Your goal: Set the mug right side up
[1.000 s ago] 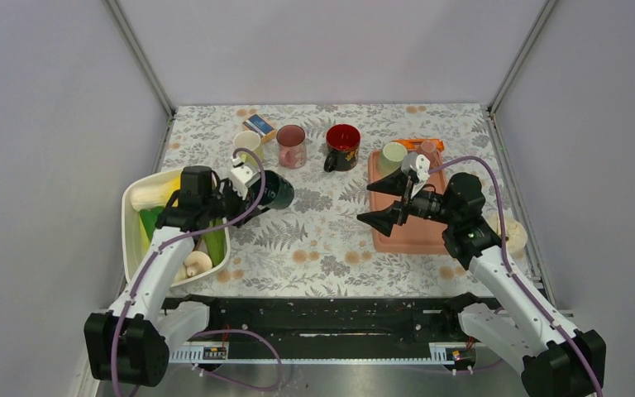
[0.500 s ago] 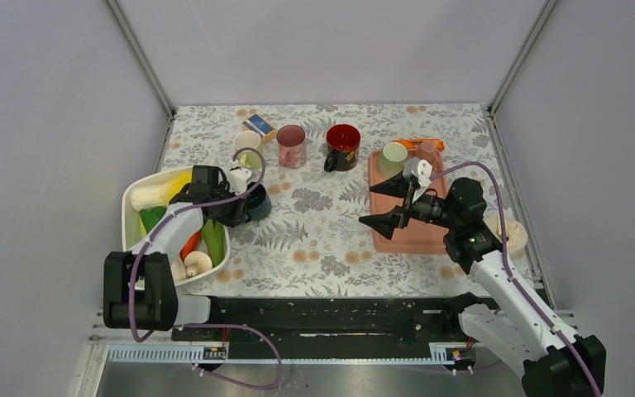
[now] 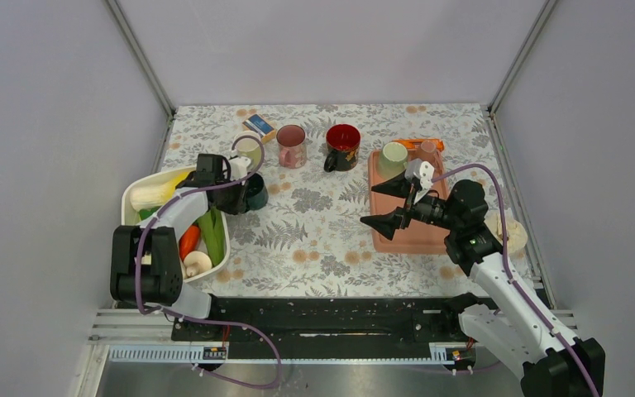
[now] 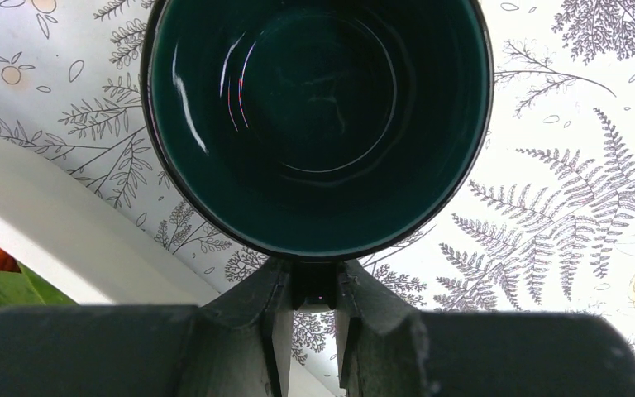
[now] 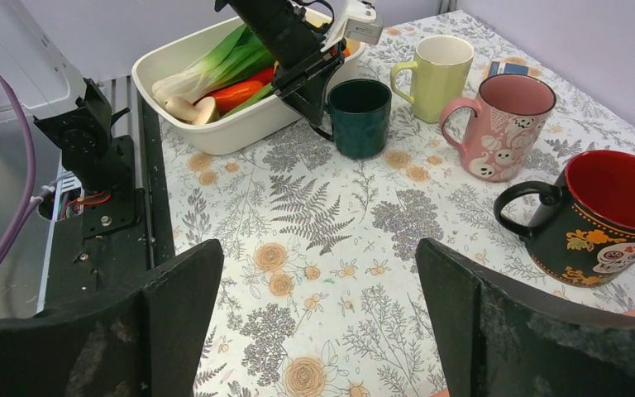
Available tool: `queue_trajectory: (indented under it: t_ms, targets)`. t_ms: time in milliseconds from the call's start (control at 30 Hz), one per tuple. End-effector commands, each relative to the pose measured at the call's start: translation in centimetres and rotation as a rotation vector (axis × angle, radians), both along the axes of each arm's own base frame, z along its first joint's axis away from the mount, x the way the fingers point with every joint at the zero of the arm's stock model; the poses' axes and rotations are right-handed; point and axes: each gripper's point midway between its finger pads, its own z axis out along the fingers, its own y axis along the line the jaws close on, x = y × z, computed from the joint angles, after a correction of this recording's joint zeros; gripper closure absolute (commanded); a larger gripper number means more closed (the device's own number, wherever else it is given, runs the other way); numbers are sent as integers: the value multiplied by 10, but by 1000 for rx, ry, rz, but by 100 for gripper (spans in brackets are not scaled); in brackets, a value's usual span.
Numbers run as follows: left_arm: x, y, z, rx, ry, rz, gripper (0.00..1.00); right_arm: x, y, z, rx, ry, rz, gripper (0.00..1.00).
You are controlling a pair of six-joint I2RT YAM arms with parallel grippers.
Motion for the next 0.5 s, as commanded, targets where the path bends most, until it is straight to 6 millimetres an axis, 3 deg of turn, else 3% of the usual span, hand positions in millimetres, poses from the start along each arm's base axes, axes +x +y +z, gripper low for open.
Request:
queue_trajectory:
  t_ms: [0, 133, 467]
  targets:
    - [36, 6, 31, 9, -130, 51, 100, 4, -3, 12, 15, -72, -24, 4]
    - [39, 9, 31, 21, -132, 63, 98, 5, -4, 12, 16, -75, -28, 4]
    - [37, 9, 33, 19, -128, 65, 71, 6, -6, 14, 17, -78, -41, 3]
